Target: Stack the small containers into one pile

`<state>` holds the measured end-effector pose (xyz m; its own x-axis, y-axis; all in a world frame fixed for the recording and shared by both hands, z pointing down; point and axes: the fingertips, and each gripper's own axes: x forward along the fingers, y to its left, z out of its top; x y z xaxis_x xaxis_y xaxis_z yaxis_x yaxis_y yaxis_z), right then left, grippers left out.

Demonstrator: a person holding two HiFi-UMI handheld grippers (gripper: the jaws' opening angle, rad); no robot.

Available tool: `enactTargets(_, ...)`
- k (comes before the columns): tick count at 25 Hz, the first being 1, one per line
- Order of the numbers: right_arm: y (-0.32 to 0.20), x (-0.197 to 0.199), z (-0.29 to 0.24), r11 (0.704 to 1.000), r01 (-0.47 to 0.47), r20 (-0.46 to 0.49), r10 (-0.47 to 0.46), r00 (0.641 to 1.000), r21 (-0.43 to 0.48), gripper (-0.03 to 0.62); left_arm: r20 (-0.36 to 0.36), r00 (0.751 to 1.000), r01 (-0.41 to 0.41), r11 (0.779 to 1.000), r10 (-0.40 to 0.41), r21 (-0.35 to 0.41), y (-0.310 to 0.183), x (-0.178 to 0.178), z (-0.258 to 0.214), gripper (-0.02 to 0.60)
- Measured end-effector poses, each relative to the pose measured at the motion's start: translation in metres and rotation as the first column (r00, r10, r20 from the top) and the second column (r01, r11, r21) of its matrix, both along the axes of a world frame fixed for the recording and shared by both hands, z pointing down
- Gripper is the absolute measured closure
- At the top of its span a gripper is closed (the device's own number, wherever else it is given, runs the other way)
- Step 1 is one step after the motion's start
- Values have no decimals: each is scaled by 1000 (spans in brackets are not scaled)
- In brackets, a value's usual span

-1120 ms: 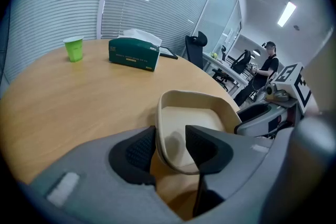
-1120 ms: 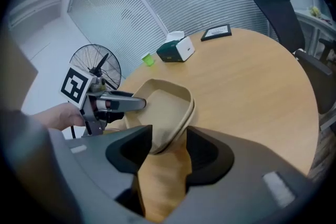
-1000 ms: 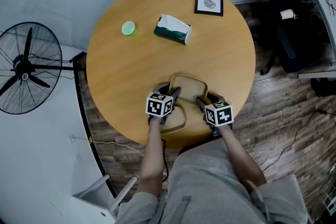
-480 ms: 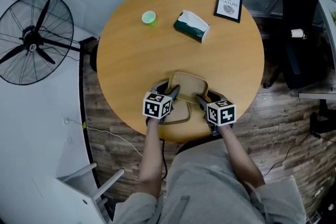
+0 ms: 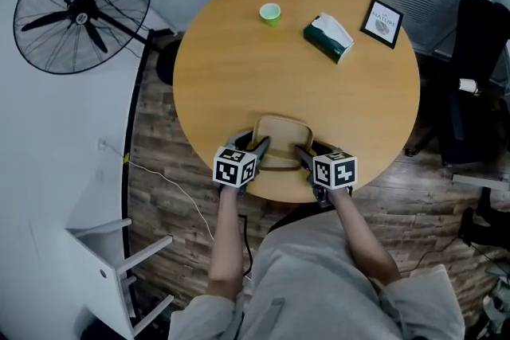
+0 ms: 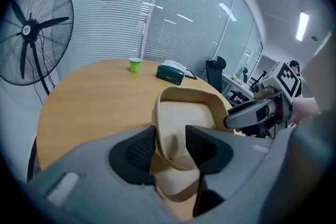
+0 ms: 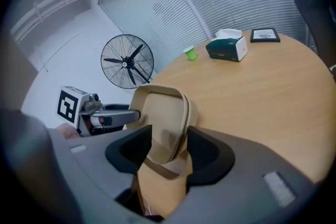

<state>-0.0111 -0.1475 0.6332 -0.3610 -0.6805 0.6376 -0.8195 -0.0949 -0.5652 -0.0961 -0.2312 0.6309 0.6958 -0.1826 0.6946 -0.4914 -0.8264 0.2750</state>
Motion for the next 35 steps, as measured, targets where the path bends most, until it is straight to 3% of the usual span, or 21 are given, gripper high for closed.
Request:
enactTargets(5,6,-17,3,999,38,24,-37,999,-26,387,-1,999,52,998,-52,-33,24,-30,10,400)
enactTargets(14,16,-30,10,994,65,14,-64,998,-83,372,-7,993,120,989,-121,-81,47,-52,21,399)
enactTargets(25,22,-39,25,982,96,53,-89,995,-165,353,28,992,130,977,-127,-169,51,-59,37,399)
enactTargets(35,19,-34,30,978,104,44,-98,994,-181,349,33,990,138,972,-134,-190,46,-60,45,370)
